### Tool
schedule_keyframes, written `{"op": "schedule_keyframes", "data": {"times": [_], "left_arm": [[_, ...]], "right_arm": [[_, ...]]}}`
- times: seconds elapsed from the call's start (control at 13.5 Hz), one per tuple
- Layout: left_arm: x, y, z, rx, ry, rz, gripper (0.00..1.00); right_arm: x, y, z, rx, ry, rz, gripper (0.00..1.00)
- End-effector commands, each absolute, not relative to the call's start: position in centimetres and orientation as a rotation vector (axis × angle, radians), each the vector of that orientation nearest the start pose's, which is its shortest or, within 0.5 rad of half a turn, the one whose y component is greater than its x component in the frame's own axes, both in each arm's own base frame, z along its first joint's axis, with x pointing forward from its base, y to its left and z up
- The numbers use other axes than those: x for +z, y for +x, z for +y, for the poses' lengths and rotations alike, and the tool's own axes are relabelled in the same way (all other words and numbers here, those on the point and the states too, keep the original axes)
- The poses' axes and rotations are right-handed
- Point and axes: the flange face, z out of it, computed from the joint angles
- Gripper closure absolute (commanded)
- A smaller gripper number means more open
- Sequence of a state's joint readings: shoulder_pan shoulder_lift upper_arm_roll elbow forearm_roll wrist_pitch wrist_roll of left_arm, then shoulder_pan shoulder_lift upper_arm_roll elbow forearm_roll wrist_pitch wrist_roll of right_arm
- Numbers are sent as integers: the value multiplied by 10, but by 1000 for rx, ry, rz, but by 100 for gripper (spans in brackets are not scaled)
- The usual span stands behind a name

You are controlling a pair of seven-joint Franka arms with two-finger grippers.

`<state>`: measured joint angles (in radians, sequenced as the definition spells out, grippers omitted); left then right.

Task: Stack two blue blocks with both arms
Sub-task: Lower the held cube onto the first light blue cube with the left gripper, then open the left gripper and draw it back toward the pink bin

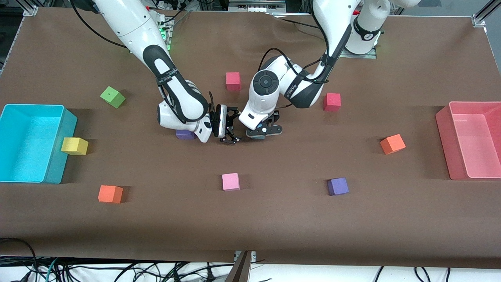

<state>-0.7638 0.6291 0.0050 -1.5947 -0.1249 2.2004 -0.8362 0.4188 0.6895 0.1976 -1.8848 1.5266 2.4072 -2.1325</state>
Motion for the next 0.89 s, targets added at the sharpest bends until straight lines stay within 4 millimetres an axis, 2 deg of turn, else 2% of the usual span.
{"op": "schedule_keyframes", "data": {"times": [0.0, 0.15, 0.37, 0.45, 0.59, 0.82], "left_arm": [[266, 502, -487, 115, -3183, -246, 0], [275, 505, -484, 97, -3188, -250, 0], [311, 520, -464, 52, -3210, -288, 0], [328, 527, -450, 42, -3216, -319, 0], [377, 538, -417, 55, -3220, -356, 0], [446, 552, -342, 93, -3233, -265, 0]], "right_arm": [[135, 500, 360, -687, -1706, -1402, 0], [135, 500, 359, -688, -1707, -1401, 0], [135, 500, 359, -688, -1706, -1400, 0], [135, 500, 359, -688, -1706, -1400, 0], [135, 500, 359, -688, -1706, -1400, 0], [135, 500, 359, -688, -1706, -1400, 0]]}}
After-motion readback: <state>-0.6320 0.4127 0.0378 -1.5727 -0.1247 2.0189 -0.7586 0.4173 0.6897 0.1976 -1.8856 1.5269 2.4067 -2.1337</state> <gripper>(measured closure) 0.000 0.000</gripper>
